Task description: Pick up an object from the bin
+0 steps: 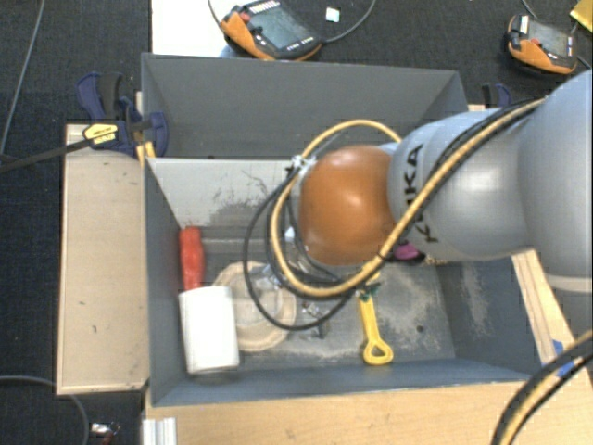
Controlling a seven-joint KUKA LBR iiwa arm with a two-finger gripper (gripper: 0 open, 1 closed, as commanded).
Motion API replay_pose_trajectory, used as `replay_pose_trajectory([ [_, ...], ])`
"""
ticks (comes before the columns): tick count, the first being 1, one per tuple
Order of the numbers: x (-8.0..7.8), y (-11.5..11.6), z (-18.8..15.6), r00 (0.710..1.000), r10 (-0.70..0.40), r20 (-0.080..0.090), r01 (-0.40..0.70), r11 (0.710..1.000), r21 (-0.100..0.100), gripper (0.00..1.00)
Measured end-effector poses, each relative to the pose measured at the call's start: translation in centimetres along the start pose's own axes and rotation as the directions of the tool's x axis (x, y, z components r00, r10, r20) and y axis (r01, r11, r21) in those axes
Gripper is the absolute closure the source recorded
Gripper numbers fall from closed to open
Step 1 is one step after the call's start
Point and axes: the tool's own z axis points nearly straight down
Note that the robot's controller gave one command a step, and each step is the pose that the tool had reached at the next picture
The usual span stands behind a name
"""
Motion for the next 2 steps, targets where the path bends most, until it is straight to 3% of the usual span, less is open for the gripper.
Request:
replay_pose_trajectory([
  [1, -1.49, -0.75, 2.89, 0.948, -0.319, 0.013, 0.319, 0.948, 0.013, 0.0],
  [2, -1.32, -1.57, 2.76, 0.988, -0.152, 0.006, 0.152, 0.988, 0.005, 1.0],
])
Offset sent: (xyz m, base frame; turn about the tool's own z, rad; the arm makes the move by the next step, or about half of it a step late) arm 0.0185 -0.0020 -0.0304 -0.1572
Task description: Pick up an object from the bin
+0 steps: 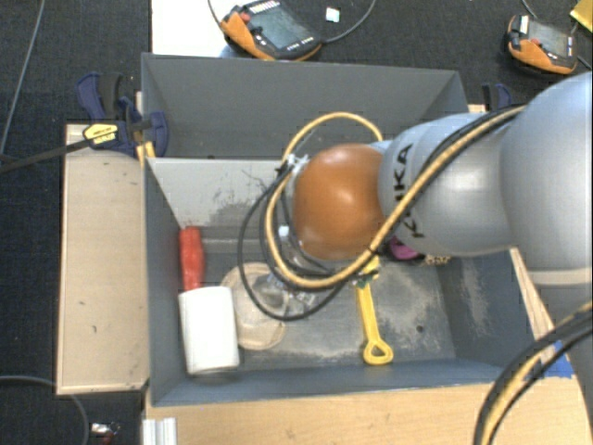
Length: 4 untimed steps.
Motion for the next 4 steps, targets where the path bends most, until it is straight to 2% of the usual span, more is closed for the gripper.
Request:
replay_pose_trajectory([
  [1, 0.0, 0.0, 0.0, 1.0, 0.0, 0.0, 0.0, 1.0, 0.0, 1.0],
  [2, 0.1, 0.1, -3.8, 1.0, 0.003, -0.003, -0.003, 1.0, -0.004, 1.0],
  [4, 0.0, 0.0, -7.8, 1.0, 0.01, 0.002, -0.01, 1.0, 0.0, 1.0],
])
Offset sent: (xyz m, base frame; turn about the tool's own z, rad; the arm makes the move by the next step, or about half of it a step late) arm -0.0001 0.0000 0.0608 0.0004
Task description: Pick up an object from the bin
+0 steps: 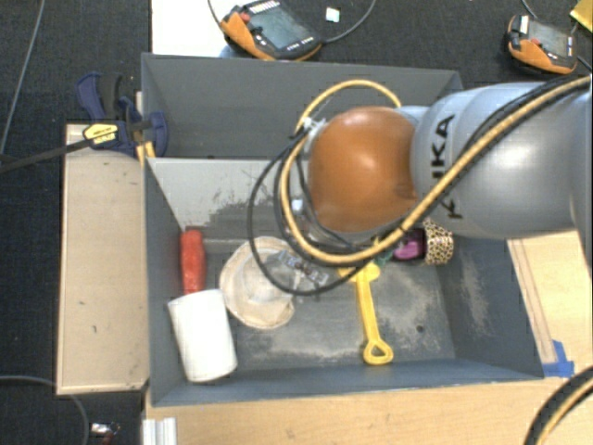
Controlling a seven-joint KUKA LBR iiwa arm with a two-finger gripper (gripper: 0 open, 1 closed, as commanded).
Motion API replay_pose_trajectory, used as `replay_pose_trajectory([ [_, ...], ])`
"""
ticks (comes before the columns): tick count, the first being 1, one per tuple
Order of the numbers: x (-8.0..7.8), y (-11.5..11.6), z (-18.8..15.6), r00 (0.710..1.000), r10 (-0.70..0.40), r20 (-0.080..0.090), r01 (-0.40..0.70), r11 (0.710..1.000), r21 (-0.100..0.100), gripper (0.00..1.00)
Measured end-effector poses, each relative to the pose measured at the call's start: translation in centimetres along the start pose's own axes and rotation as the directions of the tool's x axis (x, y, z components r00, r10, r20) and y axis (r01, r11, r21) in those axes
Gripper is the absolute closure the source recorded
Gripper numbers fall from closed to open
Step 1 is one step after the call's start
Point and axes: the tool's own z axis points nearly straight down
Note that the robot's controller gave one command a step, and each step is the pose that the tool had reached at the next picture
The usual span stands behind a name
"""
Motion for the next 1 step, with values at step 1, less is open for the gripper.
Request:
replay_pose_trajectory([
  [1, -0.05, -0.01, -1.75, 1.0, 0.004, 0.002, -0.004, 1.0, 0.0, 1.0],
])
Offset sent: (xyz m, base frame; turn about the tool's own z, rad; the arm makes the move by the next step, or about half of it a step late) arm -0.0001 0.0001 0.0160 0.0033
